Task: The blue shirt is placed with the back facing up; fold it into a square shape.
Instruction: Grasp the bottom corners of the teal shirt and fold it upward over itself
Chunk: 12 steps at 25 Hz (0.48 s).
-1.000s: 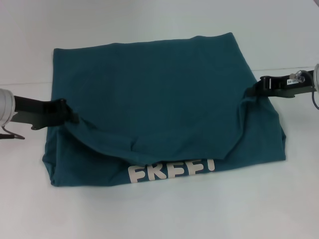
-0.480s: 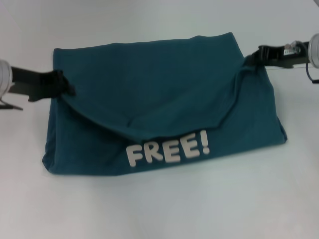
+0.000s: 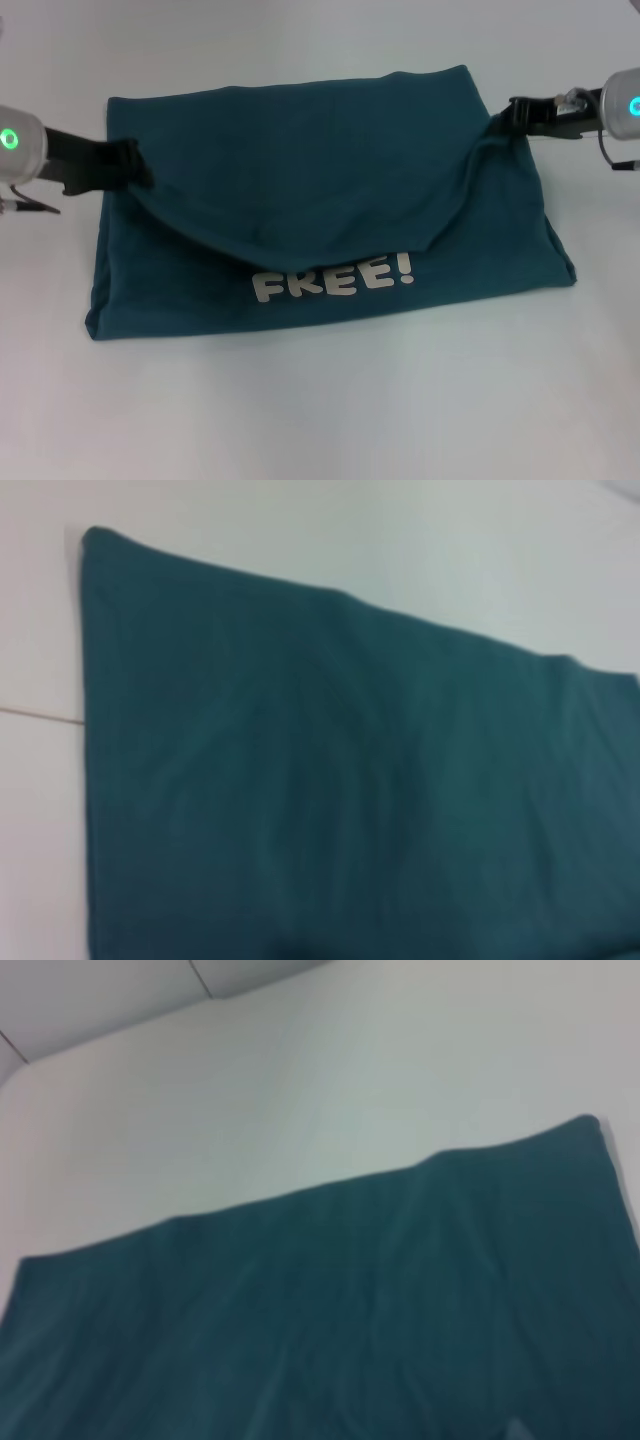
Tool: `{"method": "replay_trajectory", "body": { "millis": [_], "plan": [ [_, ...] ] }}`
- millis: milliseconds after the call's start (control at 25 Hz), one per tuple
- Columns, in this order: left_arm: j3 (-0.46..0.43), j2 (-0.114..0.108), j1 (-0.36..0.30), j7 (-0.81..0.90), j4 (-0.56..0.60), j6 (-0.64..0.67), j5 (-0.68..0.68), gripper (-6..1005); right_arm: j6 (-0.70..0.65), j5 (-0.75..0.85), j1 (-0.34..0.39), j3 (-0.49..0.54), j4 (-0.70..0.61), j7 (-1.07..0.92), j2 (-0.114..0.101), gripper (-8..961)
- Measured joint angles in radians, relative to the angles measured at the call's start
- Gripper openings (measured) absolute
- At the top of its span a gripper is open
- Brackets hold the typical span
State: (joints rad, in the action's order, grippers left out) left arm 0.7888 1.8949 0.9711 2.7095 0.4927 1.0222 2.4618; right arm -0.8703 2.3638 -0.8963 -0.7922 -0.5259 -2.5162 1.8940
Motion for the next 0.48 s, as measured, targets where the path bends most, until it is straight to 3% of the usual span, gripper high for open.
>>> {"method": "replay_trajectory", "body": {
  "millis": [200, 480],
  "plan": [
    [0.02, 0.02, -0.006, -0.002, -0.008, -0.049, 0.021, 113, 0.049, 0.034, -0.002, -0.019, 0.03, -0.009, 0.009, 152],
    [0.021, 0.027, -0.019, -0.003, -0.012, -0.09, 0.025, 116, 0.093, 0.038, 0.001, -0.018, 0.035, -0.015, 0.018, 164]
  ]
}}
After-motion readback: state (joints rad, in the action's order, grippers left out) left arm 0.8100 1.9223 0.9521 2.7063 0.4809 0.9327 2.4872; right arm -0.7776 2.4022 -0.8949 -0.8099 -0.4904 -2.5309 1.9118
